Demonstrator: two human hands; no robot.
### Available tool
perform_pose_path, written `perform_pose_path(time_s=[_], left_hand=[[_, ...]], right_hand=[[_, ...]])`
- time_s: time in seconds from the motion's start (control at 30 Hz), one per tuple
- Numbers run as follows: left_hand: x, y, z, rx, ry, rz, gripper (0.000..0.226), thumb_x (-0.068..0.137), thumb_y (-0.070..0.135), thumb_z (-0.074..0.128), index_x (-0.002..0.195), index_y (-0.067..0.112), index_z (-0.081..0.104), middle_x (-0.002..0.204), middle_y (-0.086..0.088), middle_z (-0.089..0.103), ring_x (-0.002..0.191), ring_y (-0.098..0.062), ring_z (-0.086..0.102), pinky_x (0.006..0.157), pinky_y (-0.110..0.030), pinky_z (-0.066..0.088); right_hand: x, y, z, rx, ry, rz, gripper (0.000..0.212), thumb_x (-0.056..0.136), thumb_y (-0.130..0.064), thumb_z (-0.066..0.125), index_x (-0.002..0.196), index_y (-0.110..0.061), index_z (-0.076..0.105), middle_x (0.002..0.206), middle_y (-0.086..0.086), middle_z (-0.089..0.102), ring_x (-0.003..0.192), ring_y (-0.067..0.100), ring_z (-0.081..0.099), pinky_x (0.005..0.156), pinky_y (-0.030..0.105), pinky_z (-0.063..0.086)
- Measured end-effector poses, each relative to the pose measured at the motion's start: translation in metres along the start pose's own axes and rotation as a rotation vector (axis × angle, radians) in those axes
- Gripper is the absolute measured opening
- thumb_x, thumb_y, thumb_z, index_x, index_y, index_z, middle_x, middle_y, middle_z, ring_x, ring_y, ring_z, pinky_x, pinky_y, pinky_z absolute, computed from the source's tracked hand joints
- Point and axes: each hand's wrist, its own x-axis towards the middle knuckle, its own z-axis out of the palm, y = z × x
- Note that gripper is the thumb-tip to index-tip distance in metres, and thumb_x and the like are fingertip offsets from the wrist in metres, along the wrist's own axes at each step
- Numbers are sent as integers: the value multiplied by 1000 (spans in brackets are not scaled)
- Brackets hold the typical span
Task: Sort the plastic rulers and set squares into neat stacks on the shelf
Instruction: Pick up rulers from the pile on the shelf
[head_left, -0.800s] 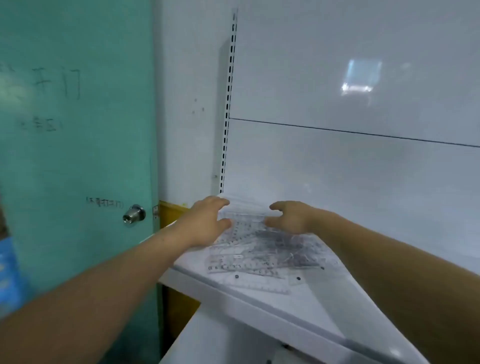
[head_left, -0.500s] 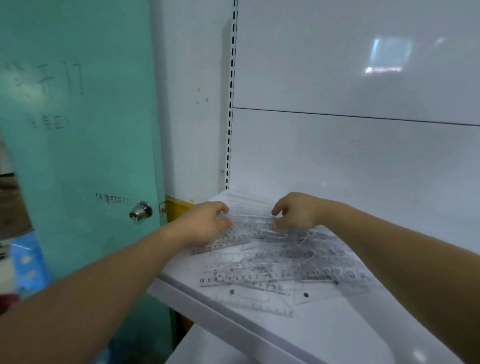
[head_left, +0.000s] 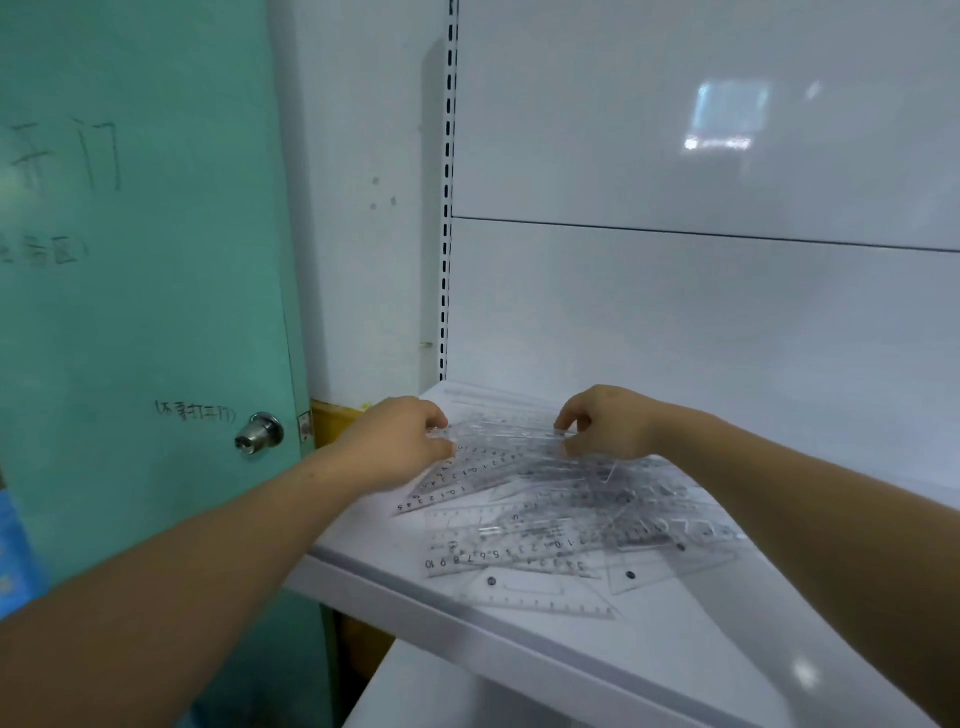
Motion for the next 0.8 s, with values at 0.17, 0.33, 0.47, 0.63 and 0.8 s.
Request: perform_pose_path(time_s=[0.17,0.33,0.47,0.63,0.8], left_hand=[[-1,12,1,33,-75,142,56,89,51,54,138,27,43,144,5,42,127,-17,44,100,-30,36],[9,16,10,72,-14,187,37,94,34,49,131,25,50,127,5,57,110,-14,54,91,-26,40],[17,22,7,147,-67,225,31,91,41,53,116,24,61,120,2,58,107,-16,52,92,-31,43],[24,27,8,170,-88,282,27,90,33,59,113,19,58,117,0,59,101,-16,53,86,-27,42],[23,29,0,136,-47,319,39,95,31,51,132,20,48,128,1,48,112,-17,51,97,-29,41]], right_hand=[[-7,-1,4,24,19,35,37,87,-45,61,116,-22,62,86,-12,52,84,12,51,75,24,38],[-23,4,-4,-45,14,56,33,95,-38,52,120,-20,64,114,-2,63,101,16,55,86,25,39],[-32,13,-4,-203,73,108,32,100,-36,38,122,-21,57,121,4,61,106,24,55,89,31,43],[-41,24,3,-213,62,126,40,102,-41,23,116,-16,50,102,7,57,93,25,52,83,34,42],[-53,25,1,-161,108,125,43,102,-37,25,126,-11,51,118,10,53,110,26,48,94,35,39]])
